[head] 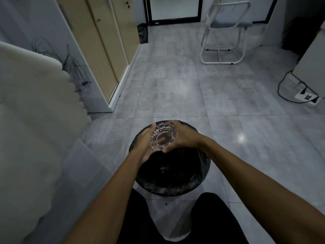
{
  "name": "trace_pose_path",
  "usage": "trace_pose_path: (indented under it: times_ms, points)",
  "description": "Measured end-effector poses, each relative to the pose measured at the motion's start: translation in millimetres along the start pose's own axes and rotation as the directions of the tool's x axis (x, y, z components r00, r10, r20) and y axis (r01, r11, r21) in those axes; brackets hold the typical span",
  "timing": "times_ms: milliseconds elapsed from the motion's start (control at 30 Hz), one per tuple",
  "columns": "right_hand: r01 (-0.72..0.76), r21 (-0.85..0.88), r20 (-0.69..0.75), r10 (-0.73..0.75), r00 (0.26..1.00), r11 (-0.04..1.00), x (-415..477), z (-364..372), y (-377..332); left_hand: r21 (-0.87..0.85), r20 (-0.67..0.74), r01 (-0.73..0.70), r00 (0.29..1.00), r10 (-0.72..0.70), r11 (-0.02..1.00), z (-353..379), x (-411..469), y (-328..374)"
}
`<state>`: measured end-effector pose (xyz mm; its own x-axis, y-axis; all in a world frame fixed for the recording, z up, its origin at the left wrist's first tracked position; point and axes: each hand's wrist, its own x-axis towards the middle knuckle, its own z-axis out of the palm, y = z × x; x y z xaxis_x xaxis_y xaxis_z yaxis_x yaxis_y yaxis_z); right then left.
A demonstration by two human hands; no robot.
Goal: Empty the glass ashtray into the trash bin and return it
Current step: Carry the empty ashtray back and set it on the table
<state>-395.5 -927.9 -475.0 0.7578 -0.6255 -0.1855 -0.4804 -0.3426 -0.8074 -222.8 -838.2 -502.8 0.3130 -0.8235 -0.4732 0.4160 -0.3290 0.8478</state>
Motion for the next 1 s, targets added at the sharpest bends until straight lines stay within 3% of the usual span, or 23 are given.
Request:
trace_pose_path:
  times_ms: [167,567,867,1000]
  points:
    - [-0.029,-0.181,0.017,0.033,0.999,0.983,6,2,8,0.066,-0.026,-0.024,0.999,0.026,0.997,0,-2,-3]
    - [-0.011,-0.185,0.009,0.013,1.000,0.983,-3,4,-2,0.081,-0.047,-0.073,0.996,0.077,0.994,-1,-21,1]
    - [0.006,-0.083,-0.043,-0.009,0.999,0.997,-35,5,-15,0.077,-0.026,-0.100,0.994,0.102,0.992,9,-50,13]
    - [0.011,0.097,-0.050,-0.006,0.999,0.995,-43,-1,-23,0.034,-0.004,-0.120,0.993,0.120,0.992,11,-50,20]
